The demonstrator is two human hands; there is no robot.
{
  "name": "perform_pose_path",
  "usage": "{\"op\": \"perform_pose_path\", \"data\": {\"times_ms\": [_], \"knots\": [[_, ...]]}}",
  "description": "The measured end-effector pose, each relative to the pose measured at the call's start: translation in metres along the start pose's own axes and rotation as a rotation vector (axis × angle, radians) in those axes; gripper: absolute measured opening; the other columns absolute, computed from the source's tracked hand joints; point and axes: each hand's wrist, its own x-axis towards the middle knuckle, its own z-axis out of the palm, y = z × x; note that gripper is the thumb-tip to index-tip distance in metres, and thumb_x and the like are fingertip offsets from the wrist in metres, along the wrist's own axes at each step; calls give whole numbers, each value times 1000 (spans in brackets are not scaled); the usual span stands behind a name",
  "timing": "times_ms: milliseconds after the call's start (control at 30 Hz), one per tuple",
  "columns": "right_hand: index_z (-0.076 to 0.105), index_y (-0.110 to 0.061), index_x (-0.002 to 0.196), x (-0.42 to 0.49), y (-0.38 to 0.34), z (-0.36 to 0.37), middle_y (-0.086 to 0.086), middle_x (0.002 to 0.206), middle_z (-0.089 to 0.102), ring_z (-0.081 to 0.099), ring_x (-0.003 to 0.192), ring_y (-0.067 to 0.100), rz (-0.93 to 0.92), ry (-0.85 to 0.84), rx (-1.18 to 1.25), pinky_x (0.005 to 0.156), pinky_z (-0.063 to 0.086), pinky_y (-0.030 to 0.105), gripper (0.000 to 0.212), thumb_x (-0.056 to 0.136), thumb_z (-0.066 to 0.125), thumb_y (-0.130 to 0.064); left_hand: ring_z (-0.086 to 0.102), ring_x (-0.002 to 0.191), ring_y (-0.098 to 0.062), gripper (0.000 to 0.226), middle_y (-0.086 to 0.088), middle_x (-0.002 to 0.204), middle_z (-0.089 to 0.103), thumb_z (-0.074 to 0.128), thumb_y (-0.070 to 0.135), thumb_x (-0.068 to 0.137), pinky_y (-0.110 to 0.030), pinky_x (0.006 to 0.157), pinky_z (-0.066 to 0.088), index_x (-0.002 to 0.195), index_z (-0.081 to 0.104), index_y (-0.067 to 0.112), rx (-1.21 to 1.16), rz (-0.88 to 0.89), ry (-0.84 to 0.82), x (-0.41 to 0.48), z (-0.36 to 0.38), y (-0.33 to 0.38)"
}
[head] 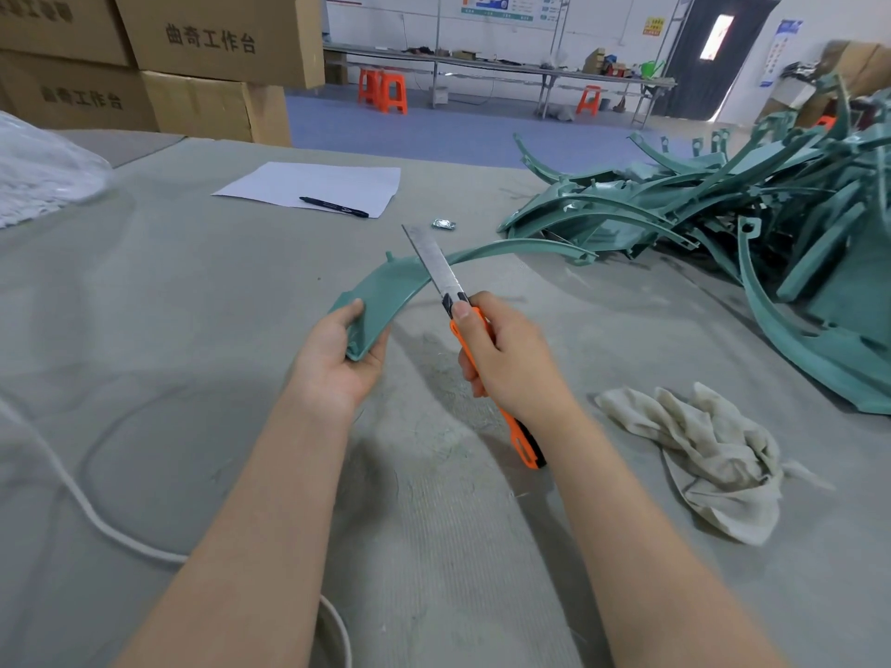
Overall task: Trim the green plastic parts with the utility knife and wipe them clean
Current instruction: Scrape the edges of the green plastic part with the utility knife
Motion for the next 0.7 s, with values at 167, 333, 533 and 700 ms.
{"op": "perform_pose_path", "data": {"times_ms": [167,333,533,700], "knots": [[44,-28,73,0,-1,0,-1,51,53,49,43,15,-13,-20,-7,45,47,32,29,102,42,-33,63,77,-23,8,-14,87,63,52,3,95,-28,55,57,89,56,2,-12,-3,7,-2,1,1],[45,-25,73,0,1,-2,0,52,52,46,39,8,14,-57,22,41,42,23,30,102,42,-32,63,79,-23,6,-13,91,63,52,3,96,-28,56,57,99,57,3,3,5,5,0,0,0],[46,-22,73,0,2,-4,0,54,51,46,40,6,51,-103,81,41,39,19,31,102,43,-33,64,81,-22,14,-12,94,64,53,3,95,-29,65,57,109,56,3,16,11,-2,3,-3,0],[47,-19,74,0,3,-6,-2,52,50,46,42,10,73,-136,102,42,40,21,31,101,42,-34,65,77,-20,21,-11,90,65,54,4,95,-29,66,57,115,56,3,18,24,0,3,-4,1]]}}
